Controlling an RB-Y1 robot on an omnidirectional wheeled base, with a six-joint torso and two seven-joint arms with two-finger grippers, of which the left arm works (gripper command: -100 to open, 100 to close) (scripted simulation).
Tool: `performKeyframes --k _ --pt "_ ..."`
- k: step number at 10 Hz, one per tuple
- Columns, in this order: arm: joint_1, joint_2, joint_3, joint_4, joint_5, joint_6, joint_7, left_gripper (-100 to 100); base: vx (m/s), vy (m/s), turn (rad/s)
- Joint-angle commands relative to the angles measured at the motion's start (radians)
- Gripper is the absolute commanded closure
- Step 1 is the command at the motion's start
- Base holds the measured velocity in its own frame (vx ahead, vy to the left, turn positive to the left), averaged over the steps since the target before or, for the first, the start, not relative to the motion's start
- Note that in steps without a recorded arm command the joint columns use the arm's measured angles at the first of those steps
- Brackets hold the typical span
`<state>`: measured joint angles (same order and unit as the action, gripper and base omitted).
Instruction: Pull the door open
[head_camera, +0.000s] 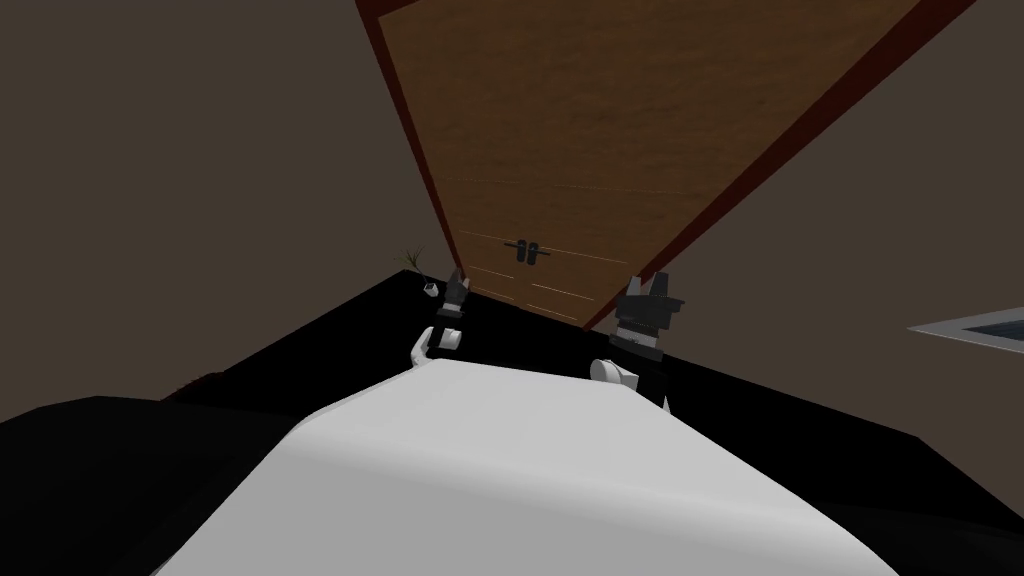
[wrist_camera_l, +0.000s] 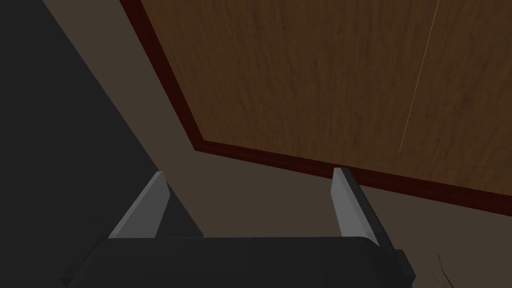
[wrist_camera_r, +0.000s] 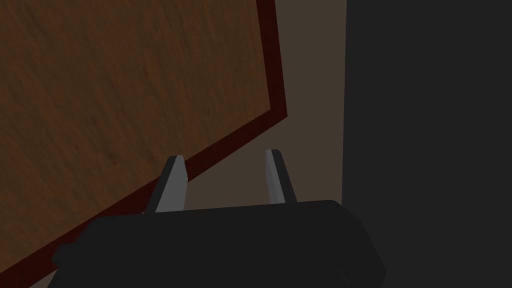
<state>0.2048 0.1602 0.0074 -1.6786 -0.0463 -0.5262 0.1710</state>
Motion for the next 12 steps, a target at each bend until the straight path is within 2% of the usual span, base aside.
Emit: performKeyframes --k 1,4,5,11,12 --pt "-0.032 0.014 -0.004 0.049 0.007 0.022 0.011 -100 0.129 -0.03 -0.126" --pt "-0.071 0.03 -0.008 0.117 0.015 0.037 0.022 -100 0.136 -0.029 -0.083" --pt "-0.096 0.04 -0.011 0.162 0.02 0.047 0.03 -100 0.159 0.009 -0.148" --pt "-0.17 0.069 -0.019 0.291 0.035 0.075 0.052 -100 0.115 -0.019 -0.074" --pt "-0.193 0.078 -0.021 0.332 0.04 0.084 0.059 -100 0.15 -0.01 -0.138"
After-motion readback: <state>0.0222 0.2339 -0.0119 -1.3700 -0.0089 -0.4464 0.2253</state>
